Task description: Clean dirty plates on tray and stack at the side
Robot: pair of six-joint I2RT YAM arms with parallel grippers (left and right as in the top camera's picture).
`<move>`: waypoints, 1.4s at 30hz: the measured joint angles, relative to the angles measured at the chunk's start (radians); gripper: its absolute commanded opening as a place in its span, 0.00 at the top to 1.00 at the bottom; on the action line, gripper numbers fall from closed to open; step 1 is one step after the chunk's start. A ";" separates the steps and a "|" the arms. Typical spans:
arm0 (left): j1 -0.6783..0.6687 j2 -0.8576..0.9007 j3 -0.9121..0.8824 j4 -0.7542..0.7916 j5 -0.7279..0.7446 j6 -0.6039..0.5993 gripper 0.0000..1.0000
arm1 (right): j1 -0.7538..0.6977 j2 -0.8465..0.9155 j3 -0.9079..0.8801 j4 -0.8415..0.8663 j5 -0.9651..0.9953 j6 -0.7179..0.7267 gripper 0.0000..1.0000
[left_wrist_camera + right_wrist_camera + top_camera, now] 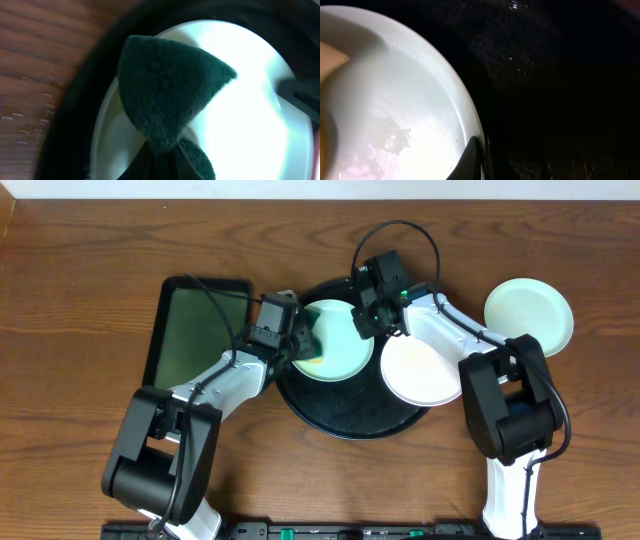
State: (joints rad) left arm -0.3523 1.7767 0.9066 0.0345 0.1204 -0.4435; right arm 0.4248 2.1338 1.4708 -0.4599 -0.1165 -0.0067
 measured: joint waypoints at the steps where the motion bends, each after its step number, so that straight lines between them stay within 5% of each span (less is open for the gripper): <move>1: -0.002 0.001 0.000 0.007 -0.031 0.000 0.93 | 0.000 0.000 0.000 0.001 0.000 0.000 0.99; 9: -0.004 0.034 -0.001 0.167 -0.179 0.033 0.93 | 0.000 0.001 0.000 0.007 0.000 0.006 0.99; 16: 0.002 0.017 -0.001 0.274 -0.154 0.049 0.92 | 0.000 0.002 0.000 0.009 0.000 0.007 0.99; 30: 0.003 -0.011 -0.002 0.045 0.092 -0.111 0.92 | 0.000 0.002 0.000 0.009 0.000 0.007 0.99; 42: 0.004 0.098 -0.002 0.200 0.019 -0.060 0.92 | -0.002 0.002 0.000 0.002 0.008 0.008 0.99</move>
State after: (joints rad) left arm -0.3485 1.8751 0.9047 0.2340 0.1390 -0.5037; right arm 0.4232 2.1357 1.4708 -0.4583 -0.1089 0.0013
